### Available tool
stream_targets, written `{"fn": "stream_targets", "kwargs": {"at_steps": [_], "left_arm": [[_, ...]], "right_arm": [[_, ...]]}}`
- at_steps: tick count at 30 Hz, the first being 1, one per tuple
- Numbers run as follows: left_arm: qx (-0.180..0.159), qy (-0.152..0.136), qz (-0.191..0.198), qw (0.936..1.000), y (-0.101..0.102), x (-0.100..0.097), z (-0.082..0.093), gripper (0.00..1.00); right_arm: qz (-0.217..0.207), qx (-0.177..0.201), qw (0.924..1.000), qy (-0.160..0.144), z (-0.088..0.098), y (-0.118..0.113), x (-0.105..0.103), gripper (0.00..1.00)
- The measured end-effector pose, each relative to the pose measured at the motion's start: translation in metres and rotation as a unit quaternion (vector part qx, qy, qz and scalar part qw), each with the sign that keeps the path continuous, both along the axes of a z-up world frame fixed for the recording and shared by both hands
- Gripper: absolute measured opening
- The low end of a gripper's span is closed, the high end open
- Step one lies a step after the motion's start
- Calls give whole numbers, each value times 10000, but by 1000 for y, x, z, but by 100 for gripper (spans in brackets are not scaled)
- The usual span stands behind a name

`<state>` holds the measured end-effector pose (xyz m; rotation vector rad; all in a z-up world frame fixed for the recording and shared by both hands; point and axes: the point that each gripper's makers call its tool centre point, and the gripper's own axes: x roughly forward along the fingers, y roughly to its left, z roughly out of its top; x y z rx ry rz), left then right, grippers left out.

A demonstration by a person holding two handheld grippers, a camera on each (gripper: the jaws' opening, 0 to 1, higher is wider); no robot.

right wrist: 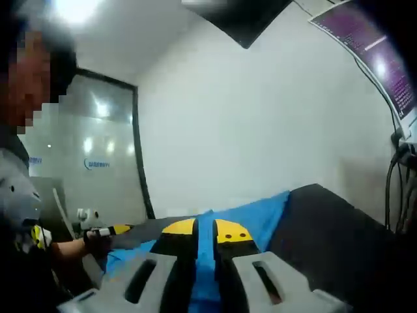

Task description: Spread out the cloth and fold it

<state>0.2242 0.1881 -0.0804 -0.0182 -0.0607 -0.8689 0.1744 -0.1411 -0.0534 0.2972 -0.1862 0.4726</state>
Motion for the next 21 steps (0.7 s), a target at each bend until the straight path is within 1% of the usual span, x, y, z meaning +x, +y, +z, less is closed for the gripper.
{"fn": "stream_targets", "kwargs": {"at_steps": [1,2,3,4,5,6,7,9,10,11,12,13,14,15,16,17,18,19,20,21], "left_arm": [[431,-226,-107,9988,-4,-11,-3,31],[756,-379,-175,9963,-6,-18,-6,35],[1237,-593,-317,9900,-9,-29,-12,39],[1649,-809,-492,9818,-14,-41,-18,42],[1913,-932,-590,9753,-17,-51,-23,44],[2014,-926,-729,9724,-21,-62,-27,46],[2032,-910,-907,9707,-27,-73,-29,50],[2005,-879,-1206,9683,-39,-91,-32,57],[2068,-935,-1265,9656,-44,-96,-34,60],[2173,-1031,-1236,9628,-47,-98,-36,61],[2344,-1143,-1152,9585,-50,-98,-39,61],[2609,-1188,-1114,9515,-51,-98,-46,60],[2883,-1168,-1087,9442,-53,-97,-55,60],[2994,-1198,-1053,9407,-54,-95,-60,60],[3139,-1261,-1102,9346,-57,-96,-66,60],[3221,-1262,-1158,9311,-59,-97,-71,61],[3218,-1257,-1157,9313,-61,-96,-73,62],[3353,-1284,-1175,9259,-62,-94,-79,63],[3446,-1314,-1172,9221,-63,-91,-82,63],[3507,-1327,-1117,9203,-63,-86,-84,63]], "right_arm": [[-56,-109,9999,-47,-1,1,2,2],[-58,-153,9999,-17,-2,4,4,2],[9,-259,9997,-2,-3,9,4,2],[44,-463,9988,-171,-1,14,2,5],[-13,-552,9978,-363,3,16,1,8],[-18,-611,9966,-555,7,21,-2,16],[63,-697,9952,-687,8,27,-5,21],[204,-909,9932,-704,4,37,-10,32],[244,-977,9922,-738,3,40,-11,34],[360,-1130,9901,-756,-1,46,-13,34],[462,-1265,9884,-704,-6,50,-15,34],[541,-1371,9866,-700,-10,53,-18,34],[642,-1520,9837,-712,-14,57,-20,35],[726,-1707,9804,-668,-20,60,-24,35],[762,-1880,9771,-649,-25,61,-26,35],[813,-2029,9736,-659,-29,63,-29,35],[894,-2126,9712,-606,-35,65,-33,35],[932,-2162,9703,-549,-40,66,-35,35],[960,-2159,9703,-526,-43,66,-37,35],[988,-2167,9701,-462,-46,66,-38,35]]}}
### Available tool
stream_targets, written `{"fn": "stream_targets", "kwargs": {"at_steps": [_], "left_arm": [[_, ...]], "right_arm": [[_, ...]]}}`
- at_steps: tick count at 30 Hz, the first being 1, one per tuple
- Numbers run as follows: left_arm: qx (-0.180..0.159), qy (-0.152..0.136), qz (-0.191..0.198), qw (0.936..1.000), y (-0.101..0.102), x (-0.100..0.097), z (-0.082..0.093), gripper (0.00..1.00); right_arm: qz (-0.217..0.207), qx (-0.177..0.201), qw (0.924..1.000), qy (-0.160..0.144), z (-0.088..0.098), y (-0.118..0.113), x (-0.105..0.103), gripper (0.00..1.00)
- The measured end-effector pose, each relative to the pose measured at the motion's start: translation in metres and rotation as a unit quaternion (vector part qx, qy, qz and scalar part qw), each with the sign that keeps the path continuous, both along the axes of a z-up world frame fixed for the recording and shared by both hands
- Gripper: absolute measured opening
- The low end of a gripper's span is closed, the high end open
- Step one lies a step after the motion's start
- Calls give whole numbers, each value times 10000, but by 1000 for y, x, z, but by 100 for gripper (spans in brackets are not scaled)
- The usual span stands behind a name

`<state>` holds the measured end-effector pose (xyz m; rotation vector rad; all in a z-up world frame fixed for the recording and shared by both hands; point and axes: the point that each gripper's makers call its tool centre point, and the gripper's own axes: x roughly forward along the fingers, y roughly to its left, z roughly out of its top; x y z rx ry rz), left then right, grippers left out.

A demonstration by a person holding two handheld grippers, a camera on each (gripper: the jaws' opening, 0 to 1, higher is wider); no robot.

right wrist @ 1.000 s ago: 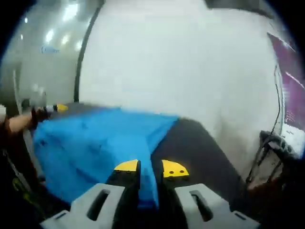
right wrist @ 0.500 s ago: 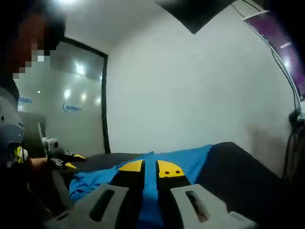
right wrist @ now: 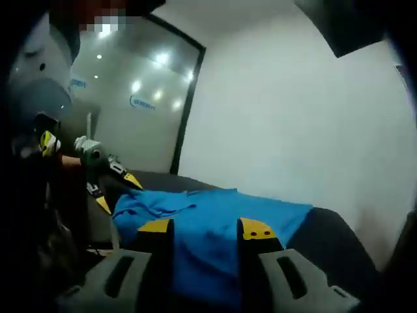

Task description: Spread out the cloth and fold it

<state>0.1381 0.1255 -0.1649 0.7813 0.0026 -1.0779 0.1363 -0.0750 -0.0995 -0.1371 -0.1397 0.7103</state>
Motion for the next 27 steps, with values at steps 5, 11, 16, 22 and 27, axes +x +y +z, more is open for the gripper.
{"fn": "stream_targets", "kwargs": {"at_steps": [5,11,16,22,27], "left_arm": [[-253,434,-68,9987,4,9,1,69],[-393,824,-234,9955,6,10,-2,67],[-406,969,-314,9940,8,9,-4,66],[-382,1067,-394,9928,7,9,-4,67],[-252,1088,-456,9927,9,9,-2,68]], "right_arm": [[-111,160,9998,100,-2,-9,1,35],[-73,124,9996,226,-9,-15,-1,34],[34,-298,9989,352,-25,-17,-8,34],[-16,-733,9968,326,-33,-21,-7,34],[-15,-697,9972,270,-26,-25,-7,35]]}}
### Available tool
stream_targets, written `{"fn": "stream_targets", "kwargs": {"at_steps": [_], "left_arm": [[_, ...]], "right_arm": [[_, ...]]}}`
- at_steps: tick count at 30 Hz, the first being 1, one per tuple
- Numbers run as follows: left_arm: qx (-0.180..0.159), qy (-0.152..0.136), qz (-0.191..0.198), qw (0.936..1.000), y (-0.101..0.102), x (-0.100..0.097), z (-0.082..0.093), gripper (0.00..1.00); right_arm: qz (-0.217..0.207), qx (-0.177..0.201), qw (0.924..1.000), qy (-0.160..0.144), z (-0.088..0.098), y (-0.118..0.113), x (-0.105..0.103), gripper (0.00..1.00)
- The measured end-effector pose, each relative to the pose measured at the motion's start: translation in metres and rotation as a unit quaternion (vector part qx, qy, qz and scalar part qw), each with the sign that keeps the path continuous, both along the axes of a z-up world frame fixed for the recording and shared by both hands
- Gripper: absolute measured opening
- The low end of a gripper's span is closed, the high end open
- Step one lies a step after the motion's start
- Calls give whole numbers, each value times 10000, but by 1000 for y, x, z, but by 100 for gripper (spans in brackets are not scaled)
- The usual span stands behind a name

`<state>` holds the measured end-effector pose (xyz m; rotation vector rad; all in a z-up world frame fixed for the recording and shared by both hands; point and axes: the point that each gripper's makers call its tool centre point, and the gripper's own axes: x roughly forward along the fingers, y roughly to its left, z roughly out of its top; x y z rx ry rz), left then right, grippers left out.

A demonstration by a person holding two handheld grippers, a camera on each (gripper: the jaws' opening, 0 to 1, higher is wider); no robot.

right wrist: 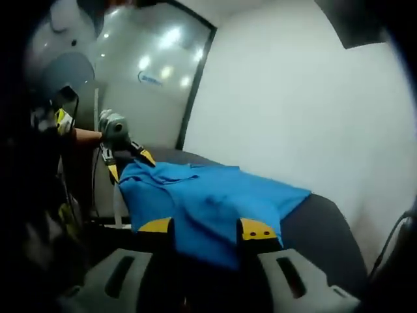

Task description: Spread out the cloth and fold it

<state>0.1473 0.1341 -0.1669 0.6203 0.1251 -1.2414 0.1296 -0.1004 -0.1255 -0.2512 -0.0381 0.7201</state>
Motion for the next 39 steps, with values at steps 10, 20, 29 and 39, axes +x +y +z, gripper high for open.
{"fn": "stream_targets", "kwargs": {"at_steps": [10,20,29,39], "left_arm": [[-4,172,-47,9998,4,-1,3,66],[-272,295,87,9992,7,3,9,65],[-399,50,527,9978,24,22,16,57],[-449,95,397,9982,12,20,13,51]], "right_arm": [[79,-216,9997,55,-12,1,-4,35],[237,-496,9985,-15,-19,-1,-8,35],[784,-1184,9893,-324,-30,11,-25,51],[766,-1676,9800,-751,-28,23,-7,50]]}}
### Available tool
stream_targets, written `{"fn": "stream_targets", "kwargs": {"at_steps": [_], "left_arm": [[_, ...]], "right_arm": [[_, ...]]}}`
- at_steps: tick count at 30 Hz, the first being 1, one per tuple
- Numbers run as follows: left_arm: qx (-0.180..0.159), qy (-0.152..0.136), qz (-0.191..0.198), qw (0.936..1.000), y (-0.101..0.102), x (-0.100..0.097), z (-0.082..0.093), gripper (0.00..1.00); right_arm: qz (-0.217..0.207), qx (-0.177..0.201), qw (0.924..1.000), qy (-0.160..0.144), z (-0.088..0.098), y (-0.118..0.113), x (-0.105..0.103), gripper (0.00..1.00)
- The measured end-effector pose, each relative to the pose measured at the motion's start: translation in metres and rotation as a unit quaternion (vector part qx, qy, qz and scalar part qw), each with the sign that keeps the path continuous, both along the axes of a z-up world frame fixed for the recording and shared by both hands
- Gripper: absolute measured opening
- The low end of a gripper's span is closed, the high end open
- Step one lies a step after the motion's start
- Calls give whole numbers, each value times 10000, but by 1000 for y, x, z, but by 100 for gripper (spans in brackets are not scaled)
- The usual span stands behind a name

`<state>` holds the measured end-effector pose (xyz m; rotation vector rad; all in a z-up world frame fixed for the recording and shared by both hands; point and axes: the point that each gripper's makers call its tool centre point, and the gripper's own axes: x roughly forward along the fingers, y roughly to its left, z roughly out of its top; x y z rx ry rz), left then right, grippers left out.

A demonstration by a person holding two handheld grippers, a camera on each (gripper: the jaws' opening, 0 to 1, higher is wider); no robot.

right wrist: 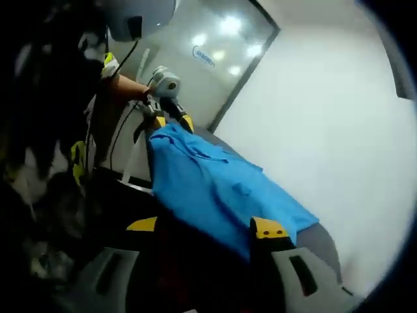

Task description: Spread out the cloth and fold it

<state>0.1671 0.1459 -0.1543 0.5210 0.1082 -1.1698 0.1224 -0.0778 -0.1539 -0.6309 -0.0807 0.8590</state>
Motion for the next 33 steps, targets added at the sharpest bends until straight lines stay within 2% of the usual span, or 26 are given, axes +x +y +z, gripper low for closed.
{"fn": "stream_targets", "kwargs": {"at_steps": [1,3,5,8,9,12,14,17,18,20,21,23,25,28,30,32,33], "left_arm": [[4,2,25,10000,2,0,0,51],[12,2,89,10000,8,0,1,51],[7,-15,153,9999,13,1,1,51],[-58,3,209,9998,16,2,0,51],[-88,13,210,9997,16,3,0,51],[-82,-9,211,9997,16,4,0,51],[-40,-69,251,9997,19,8,1,51],[37,-138,289,9995,21,15,3,50],[99,-139,279,9995,21,16,2,50],[253,-195,251,9992,25,16,2,50],[334,-223,260,9989,29,16,3,50],[426,-224,313,9983,36,16,2,49],[444,-211,329,9982,39,13,1,46],[443,-167,222,9986,31,4,-6,33],[490,-464,192,9975,25,4,-5,28],[483,-549,242,9970,23,4,-6,26],[477,-546,238,9971,23,3,-7,23]], "right_arm": [[-10,-19,10000,-28,4,0,0,50],[-207,-315,9987,-356,19,-7,6,50],[-257,-477,9972,-514,24,-10,8,47],[-428,-1045,9907,-762,21,-20,13,45],[-507,-1029,9895,-876,24,-24,15,44],[-813,-1133,9873,-764,21,-40,18,44],[-920,-1301,9838,-824,21,-47,22,43],[-865,-1619,9790,-882,20,-46,29,40],[-818,-1785,9773,-799,17,-45,31,37],[-798,-2054,9749,-326,3,-48,33,24],[-960,-1953,9758,-233,4,-49,37,22],[-985,-1849,9776,-178,4,-49,41,20],[-1026,-1811,9780,-141,4,-49,42,20],[-1041,-1825,9775,-167,1,-47,43,15],[-988,-1976,9750,-218,-4,-44,42,9],[-958,-2055,9737,-234,-8,-40,42,1],[-950,-2066,9736,-213,-9,-39,43,1]]}}
